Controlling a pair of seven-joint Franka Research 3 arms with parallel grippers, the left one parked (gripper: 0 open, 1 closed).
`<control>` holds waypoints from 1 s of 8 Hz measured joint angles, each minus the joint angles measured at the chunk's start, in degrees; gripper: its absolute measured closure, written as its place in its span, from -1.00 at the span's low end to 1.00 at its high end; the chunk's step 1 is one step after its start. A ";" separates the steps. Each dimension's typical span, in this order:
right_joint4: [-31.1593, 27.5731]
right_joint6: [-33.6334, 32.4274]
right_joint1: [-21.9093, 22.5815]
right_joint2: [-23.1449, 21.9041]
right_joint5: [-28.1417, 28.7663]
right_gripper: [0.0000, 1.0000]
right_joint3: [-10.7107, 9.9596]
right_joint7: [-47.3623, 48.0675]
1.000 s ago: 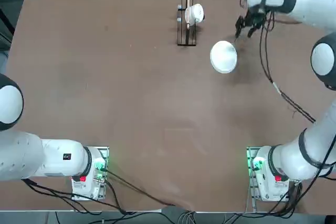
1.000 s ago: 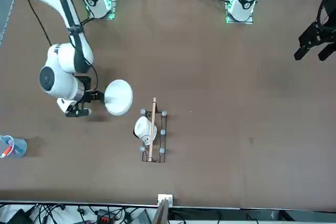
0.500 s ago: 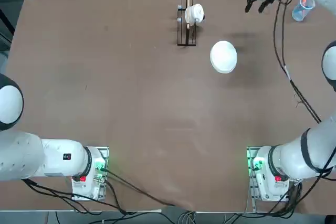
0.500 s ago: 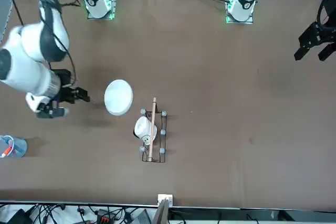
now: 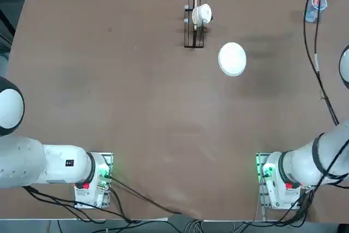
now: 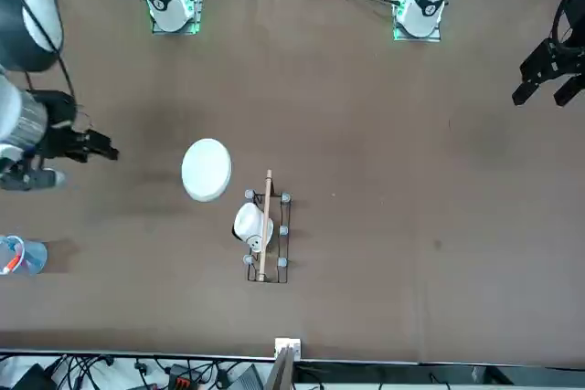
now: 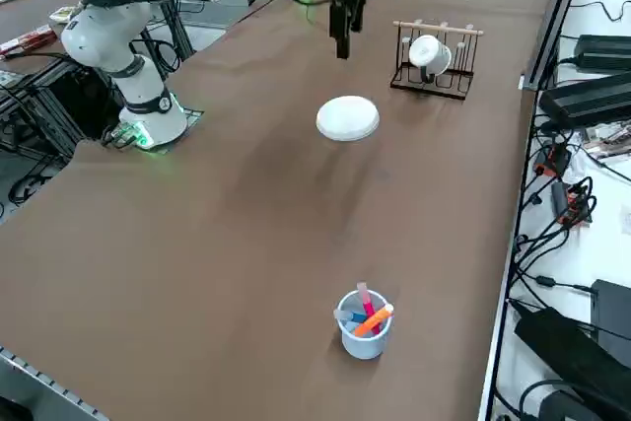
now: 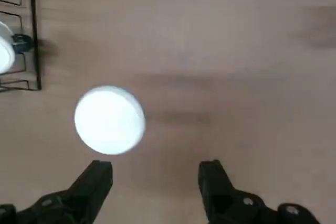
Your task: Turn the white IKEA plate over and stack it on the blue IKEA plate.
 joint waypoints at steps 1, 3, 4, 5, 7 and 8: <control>2.38 -3.26 0.00 -0.02 -0.36 -1.00 0.00 0.10; 6.65 -8.64 -0.13 -0.11 -0.19 -1.00 -0.29 3.57; 8.22 -10.26 -0.17 -0.13 -0.19 -1.00 -0.39 6.35; 9.36 -11.70 -0.17 -0.11 -0.19 -1.00 -0.42 8.15; 10.32 -12.95 -0.18 -0.10 -0.20 -1.00 -0.60 9.27; 10.36 -12.96 -0.28 -0.05 -0.20 -1.00 -0.65 9.29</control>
